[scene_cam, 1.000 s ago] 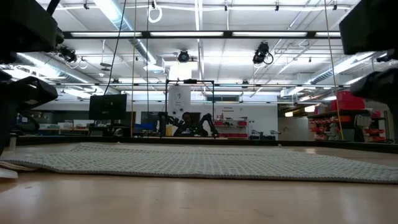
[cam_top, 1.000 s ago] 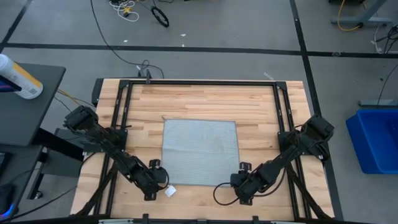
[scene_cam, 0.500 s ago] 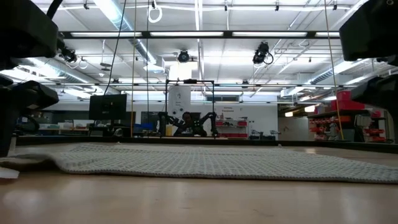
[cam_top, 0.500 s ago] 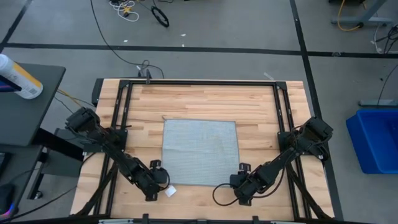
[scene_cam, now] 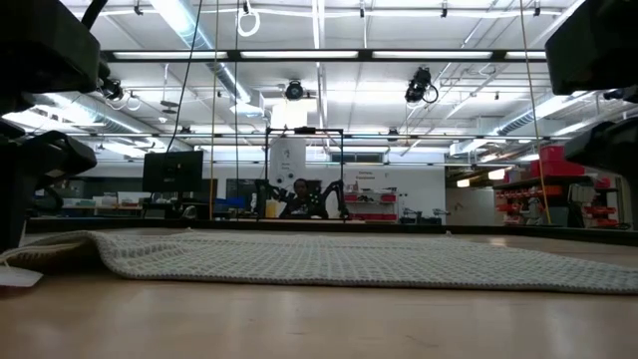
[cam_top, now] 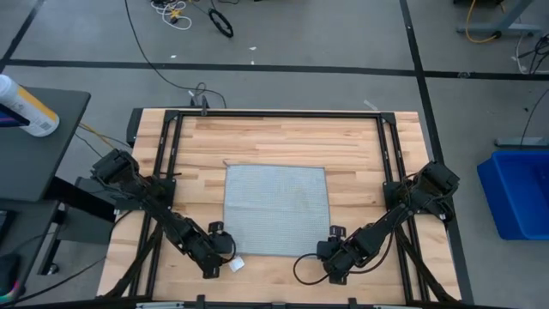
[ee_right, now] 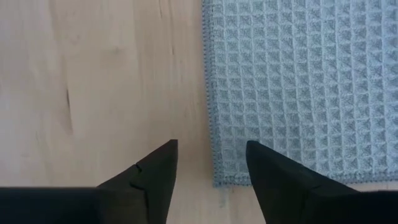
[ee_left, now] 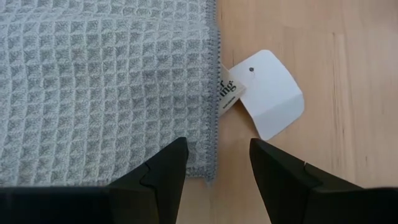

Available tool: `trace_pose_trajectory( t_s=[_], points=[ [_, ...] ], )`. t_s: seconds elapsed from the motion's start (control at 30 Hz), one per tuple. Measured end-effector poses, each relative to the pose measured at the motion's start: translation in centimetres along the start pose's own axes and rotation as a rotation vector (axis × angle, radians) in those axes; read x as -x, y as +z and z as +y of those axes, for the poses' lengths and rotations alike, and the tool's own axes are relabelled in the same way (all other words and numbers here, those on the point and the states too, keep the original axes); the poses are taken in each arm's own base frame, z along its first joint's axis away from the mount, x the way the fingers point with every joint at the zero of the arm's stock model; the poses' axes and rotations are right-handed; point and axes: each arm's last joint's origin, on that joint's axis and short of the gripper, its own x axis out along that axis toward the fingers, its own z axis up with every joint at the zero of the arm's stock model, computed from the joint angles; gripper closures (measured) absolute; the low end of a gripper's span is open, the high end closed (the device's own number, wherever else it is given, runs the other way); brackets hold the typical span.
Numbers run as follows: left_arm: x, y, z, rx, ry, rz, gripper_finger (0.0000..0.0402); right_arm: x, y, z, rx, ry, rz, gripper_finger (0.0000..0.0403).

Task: Fold microfiber towels
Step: Fold the gray microfiber towel

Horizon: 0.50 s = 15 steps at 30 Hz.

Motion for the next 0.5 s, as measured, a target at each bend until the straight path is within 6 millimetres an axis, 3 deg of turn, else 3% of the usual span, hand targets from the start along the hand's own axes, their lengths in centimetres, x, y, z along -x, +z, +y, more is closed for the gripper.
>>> trace_pose_trajectory(
  t_s=[0.33, 0.5],
  points=[
    [-0.04, -0.06, 0.08, 0.016, 0.013, 0.0, 0.0214, 0.02, -0.14, 0.13, 0.018, 0.003, 0.002, 0.0262],
    [-0.05, -0.1, 0.08, 0.031, 0.013, 0.002, 0.0214, 0.09, -0.55, 0.54, 0.046, 0.026, 0.022, 0.0259]
  ],
)
